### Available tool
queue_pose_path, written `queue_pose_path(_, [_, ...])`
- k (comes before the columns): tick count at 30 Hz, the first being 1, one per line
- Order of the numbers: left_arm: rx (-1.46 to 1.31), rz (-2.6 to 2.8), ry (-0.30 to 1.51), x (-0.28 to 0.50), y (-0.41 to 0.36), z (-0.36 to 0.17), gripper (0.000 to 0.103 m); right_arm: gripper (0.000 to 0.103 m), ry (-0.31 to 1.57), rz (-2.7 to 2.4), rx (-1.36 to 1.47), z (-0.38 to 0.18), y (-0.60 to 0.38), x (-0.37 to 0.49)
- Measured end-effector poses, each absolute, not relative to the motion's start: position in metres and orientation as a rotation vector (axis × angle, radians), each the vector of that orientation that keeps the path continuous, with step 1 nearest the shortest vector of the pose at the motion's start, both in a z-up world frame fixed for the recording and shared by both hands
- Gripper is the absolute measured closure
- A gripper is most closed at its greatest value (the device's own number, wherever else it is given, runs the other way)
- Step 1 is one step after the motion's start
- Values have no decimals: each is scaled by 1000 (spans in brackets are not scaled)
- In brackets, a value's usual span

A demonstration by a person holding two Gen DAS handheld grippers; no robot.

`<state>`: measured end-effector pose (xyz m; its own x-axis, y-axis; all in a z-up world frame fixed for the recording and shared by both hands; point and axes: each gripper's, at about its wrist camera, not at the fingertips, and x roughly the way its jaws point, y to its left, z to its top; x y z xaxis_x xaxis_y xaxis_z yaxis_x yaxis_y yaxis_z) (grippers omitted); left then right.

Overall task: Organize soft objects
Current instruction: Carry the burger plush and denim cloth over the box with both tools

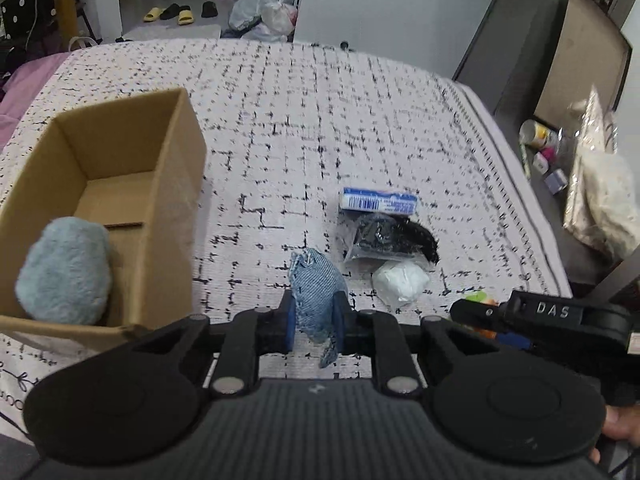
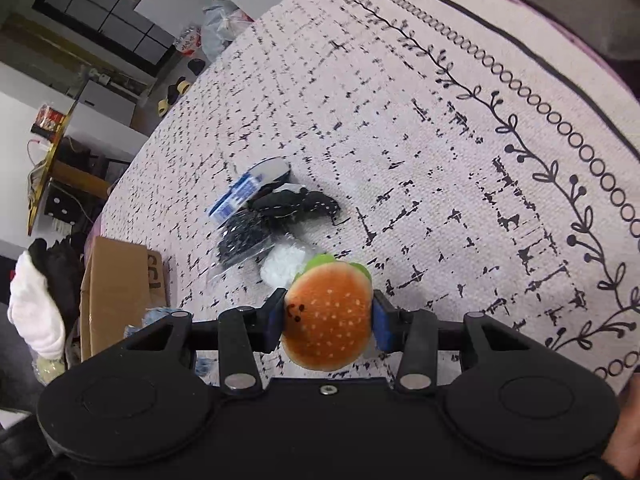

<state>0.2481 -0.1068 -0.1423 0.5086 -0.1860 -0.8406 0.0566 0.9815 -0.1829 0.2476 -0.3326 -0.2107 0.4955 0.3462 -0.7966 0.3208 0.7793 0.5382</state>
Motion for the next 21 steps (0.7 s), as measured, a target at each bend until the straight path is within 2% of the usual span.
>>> queue_pose_path(21, [-219, -169, 913, 210, -41, -90, 85, 60, 893, 38, 578, -139, -282, 207])
